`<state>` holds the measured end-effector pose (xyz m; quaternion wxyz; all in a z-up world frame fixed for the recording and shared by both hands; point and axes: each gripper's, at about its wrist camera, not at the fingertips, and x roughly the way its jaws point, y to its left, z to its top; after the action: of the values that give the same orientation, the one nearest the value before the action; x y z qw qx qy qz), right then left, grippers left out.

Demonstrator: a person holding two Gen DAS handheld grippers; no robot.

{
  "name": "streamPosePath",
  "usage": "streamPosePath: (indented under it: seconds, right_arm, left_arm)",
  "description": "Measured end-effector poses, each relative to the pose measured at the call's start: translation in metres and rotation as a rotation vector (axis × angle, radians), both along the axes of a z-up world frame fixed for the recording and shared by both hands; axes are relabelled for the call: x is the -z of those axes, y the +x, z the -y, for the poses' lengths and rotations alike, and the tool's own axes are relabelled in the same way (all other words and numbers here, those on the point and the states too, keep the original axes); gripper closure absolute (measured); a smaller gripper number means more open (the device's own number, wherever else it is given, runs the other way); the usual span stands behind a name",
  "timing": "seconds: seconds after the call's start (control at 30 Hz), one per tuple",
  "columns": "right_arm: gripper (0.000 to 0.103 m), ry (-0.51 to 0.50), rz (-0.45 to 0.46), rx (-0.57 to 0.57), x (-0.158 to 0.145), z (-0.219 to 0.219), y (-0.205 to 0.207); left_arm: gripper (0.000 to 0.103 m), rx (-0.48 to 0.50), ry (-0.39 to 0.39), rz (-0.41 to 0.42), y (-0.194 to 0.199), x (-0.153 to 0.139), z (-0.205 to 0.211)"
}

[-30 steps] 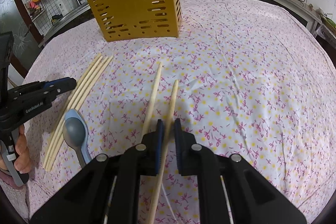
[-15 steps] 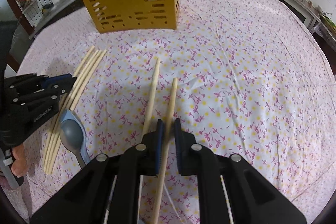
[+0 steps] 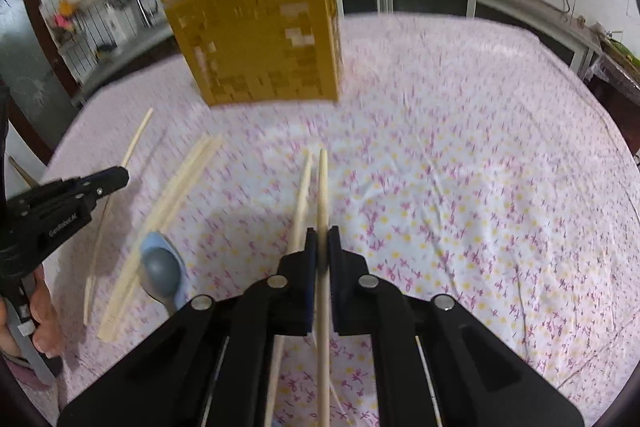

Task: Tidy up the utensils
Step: 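Carry both chopsticks up and lower them into the yellow caddy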

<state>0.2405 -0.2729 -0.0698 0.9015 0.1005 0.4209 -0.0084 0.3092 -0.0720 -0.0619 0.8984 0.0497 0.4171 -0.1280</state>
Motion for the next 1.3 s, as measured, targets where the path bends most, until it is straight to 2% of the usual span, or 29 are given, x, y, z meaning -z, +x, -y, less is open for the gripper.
streamPosePath:
  seconds: [0.13,0.33,0.47,0.57,0.8,1.07,1.3]
  right_arm:
    - [0.097,0.001,0.136,0.012,-0.021,-0.002,-0.011]
    - [0.097,-0.047,0.296,0.030,-0.044,-0.008,-0.018]
    - [0.097,-0.067,0.367,0.046,-0.052,-0.008,-0.023]
    - [0.097,-0.071,0.394,0.057,-0.058,-0.008,-0.025]
    - [0.097,-0.067,0.449,0.064,-0.076,-0.003,-0.015]
    - [0.097,-0.065,0.509,0.069,-0.108,0.006,0.013]
    - [0.097,-0.026,0.573,0.080,-0.141,0.020,0.047]
  left_arm:
    - [0.099,-0.020,-0.060,0.122,-0.018,-0.022,-0.008]
    - [0.099,-0.061,-0.075,0.267,-0.030,-0.046,-0.003]
    - [0.099,-0.051,-0.087,0.296,-0.033,-0.054,0.001]
    - [0.099,-0.053,-0.083,0.330,-0.039,-0.060,0.003]
    - [0.099,-0.044,-0.110,0.350,-0.030,-0.075,0.014]
    - [0.099,-0.034,-0.131,0.392,-0.001,-0.105,0.031]
    - [0.099,-0.019,-0.153,0.460,0.037,-0.145,0.046]
